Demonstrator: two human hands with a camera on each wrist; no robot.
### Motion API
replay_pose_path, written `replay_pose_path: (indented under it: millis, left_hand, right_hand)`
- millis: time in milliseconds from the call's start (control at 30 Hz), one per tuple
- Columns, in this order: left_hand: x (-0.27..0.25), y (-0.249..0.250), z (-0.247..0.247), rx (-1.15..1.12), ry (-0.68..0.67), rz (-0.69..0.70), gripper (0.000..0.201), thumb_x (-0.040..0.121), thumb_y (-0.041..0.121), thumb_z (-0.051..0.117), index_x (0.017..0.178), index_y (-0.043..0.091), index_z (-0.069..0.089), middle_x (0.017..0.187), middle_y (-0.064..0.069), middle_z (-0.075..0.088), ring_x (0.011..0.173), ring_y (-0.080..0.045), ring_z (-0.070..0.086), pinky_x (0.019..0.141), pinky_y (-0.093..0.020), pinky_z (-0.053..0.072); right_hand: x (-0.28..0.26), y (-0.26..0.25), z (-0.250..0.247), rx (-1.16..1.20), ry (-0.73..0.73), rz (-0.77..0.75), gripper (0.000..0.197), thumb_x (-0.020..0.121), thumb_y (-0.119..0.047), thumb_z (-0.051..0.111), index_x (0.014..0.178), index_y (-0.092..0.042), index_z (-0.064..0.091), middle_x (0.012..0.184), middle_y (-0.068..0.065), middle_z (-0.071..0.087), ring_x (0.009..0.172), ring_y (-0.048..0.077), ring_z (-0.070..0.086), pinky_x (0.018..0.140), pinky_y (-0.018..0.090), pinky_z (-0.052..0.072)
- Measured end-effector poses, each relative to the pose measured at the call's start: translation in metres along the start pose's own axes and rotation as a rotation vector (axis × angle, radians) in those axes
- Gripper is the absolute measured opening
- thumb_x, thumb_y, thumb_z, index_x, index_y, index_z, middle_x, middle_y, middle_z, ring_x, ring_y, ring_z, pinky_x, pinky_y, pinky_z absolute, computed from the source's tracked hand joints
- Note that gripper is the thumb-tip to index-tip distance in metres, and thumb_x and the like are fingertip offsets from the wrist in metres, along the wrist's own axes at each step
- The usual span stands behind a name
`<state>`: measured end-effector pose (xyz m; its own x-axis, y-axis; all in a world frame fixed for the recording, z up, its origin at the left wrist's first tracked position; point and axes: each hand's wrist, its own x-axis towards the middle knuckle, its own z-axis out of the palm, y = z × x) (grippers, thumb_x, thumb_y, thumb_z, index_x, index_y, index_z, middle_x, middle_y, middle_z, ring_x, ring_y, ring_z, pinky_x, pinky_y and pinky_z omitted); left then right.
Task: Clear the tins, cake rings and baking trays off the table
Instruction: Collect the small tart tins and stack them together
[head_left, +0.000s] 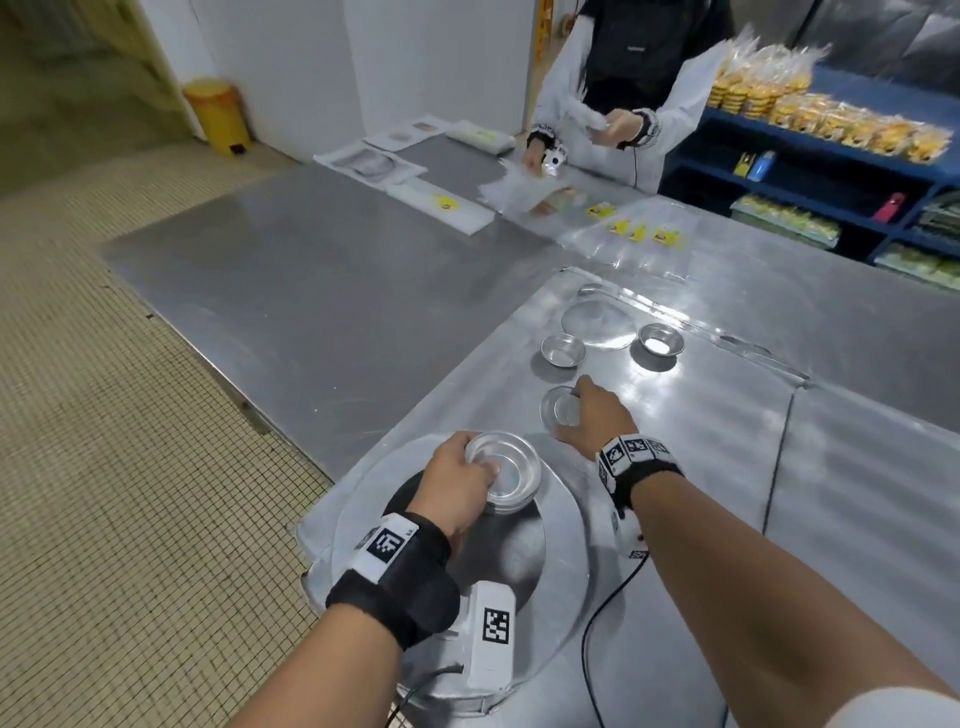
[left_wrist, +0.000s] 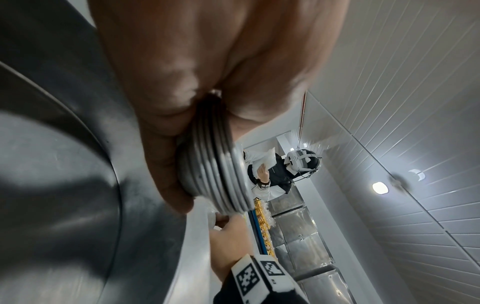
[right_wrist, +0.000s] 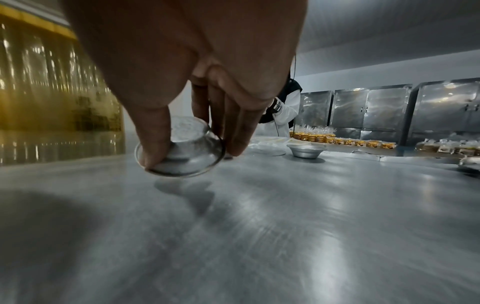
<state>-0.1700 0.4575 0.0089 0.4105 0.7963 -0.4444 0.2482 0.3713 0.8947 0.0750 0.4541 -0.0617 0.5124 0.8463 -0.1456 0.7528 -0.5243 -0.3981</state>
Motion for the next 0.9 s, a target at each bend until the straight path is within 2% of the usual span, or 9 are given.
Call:
replay_pose_path:
  millis: [100, 233, 333, 400, 533, 633, 700, 800, 900]
  left_hand:
    - [-0.002, 0.000, 0.006, -0.003, -0.014, -0.006, 0.028, 0.069, 0.016, 0.058, 0.095, 0.023, 0.068, 0.100, -0.015, 0.073, 0.102, -0.042, 0.068, 0.092, -0.061, 0.055]
    - [-0.007, 0.001, 0.016, 0.023, -0.051, -0.024, 0.031, 0.068, 0.016, 0.058, 0.097, 0.020, 0.068, 0.102, -0.017, 0.073, 0.103, -0.042, 0.068, 0.091, -0.062, 0.055]
    - [-0.013, 0.004, 0.024, 0.017, -0.077, -0.060, 0.026, 0.080, 0.007, 0.059, 0.103, 0.016, 0.066, 0.108, -0.023, 0.069, 0.106, -0.045, 0.066, 0.089, -0.063, 0.055]
    - [-0.015, 0.003, 0.030, 0.008, -0.089, -0.065, 0.027, 0.078, 0.009, 0.059, 0.104, 0.013, 0.066, 0.105, -0.021, 0.069, 0.104, -0.044, 0.066, 0.089, -0.064, 0.055]
    - [-0.018, 0.003, 0.041, -0.013, -0.115, -0.085, 0.026, 0.074, 0.024, 0.064, 0.097, 0.012, 0.069, 0.095, -0.016, 0.068, 0.087, -0.035, 0.066, 0.088, -0.068, 0.053]
    - [-0.020, 0.005, 0.049, -0.065, -0.165, -0.113, 0.047, 0.075, 0.050, 0.068, 0.100, 0.012, 0.074, 0.110, -0.021, 0.073, 0.100, -0.040, 0.071, 0.091, -0.063, 0.055]
    - [-0.027, 0.008, 0.054, -0.064, -0.218, -0.117, 0.055, 0.083, 0.064, 0.060, 0.101, 0.015, 0.078, 0.106, -0.018, 0.076, 0.101, -0.038, 0.072, 0.095, -0.054, 0.056]
    - [-0.037, 0.010, 0.059, -0.049, -0.306, -0.107, 0.059, 0.091, 0.066, 0.053, 0.108, 0.015, 0.077, 0.105, -0.015, 0.077, 0.101, -0.033, 0.073, 0.096, -0.047, 0.056]
    - [-0.044, 0.011, 0.063, -0.061, -0.329, -0.077, 0.055, 0.084, 0.056, 0.066, 0.113, 0.009, 0.074, 0.107, -0.022, 0.075, 0.100, -0.036, 0.073, 0.095, -0.050, 0.054]
  right_hand:
    - [-0.014, -0.002, -0.012, 0.162, 0.089, -0.040, 0.062, 0.069, -0.037, 0.083, 0.115, -0.019, 0.046, 0.110, 0.006, 0.065, 0.097, 0.028, 0.063, 0.081, 0.035, 0.051]
    - [-0.047, 0.000, -0.028, 0.382, 0.193, -0.132, 0.081, 0.063, -0.043, 0.083, 0.132, -0.037, 0.041, 0.119, 0.001, 0.060, 0.104, 0.023, 0.062, 0.091, 0.042, 0.054]
    - [-0.078, 0.001, -0.036, 0.469, 0.308, -0.200, 0.074, 0.065, -0.032, 0.088, 0.127, -0.035, 0.049, 0.122, -0.002, 0.051, 0.107, 0.018, 0.060, 0.094, 0.039, 0.054]
    - [-0.100, 0.000, -0.041, 0.581, 0.387, -0.210, 0.072, 0.066, -0.025, 0.090, 0.124, -0.034, 0.050, 0.125, -0.005, 0.045, 0.108, 0.012, 0.061, 0.095, 0.032, 0.055]
    - [-0.144, -0.006, -0.054, 0.785, 0.451, -0.186, 0.067, 0.067, -0.021, 0.091, 0.119, -0.026, 0.049, 0.122, -0.004, 0.053, 0.110, 0.010, 0.063, 0.097, 0.028, 0.054]
    - [-0.174, -0.011, -0.060, 0.858, 0.463, -0.211, 0.066, 0.067, -0.018, 0.091, 0.118, -0.023, 0.049, 0.119, -0.005, 0.060, 0.109, 0.013, 0.067, 0.099, 0.033, 0.054]
    - [-0.190, -0.013, -0.061, 0.863, 0.458, -0.240, 0.067, 0.066, -0.014, 0.091, 0.119, -0.021, 0.050, 0.119, -0.005, 0.063, 0.109, 0.013, 0.067, 0.099, 0.033, 0.053]
    - [-0.207, -0.014, -0.056, 0.863, 0.437, -0.275, 0.069, 0.065, -0.013, 0.092, 0.119, -0.020, 0.049, 0.121, -0.009, 0.064, 0.112, 0.011, 0.067, 0.099, 0.032, 0.053]
    - [-0.215, -0.014, -0.048, 0.869, 0.389, -0.291, 0.068, 0.066, -0.009, 0.090, 0.117, -0.025, 0.048, 0.124, -0.008, 0.065, 0.115, 0.008, 0.065, 0.100, 0.032, 0.053]
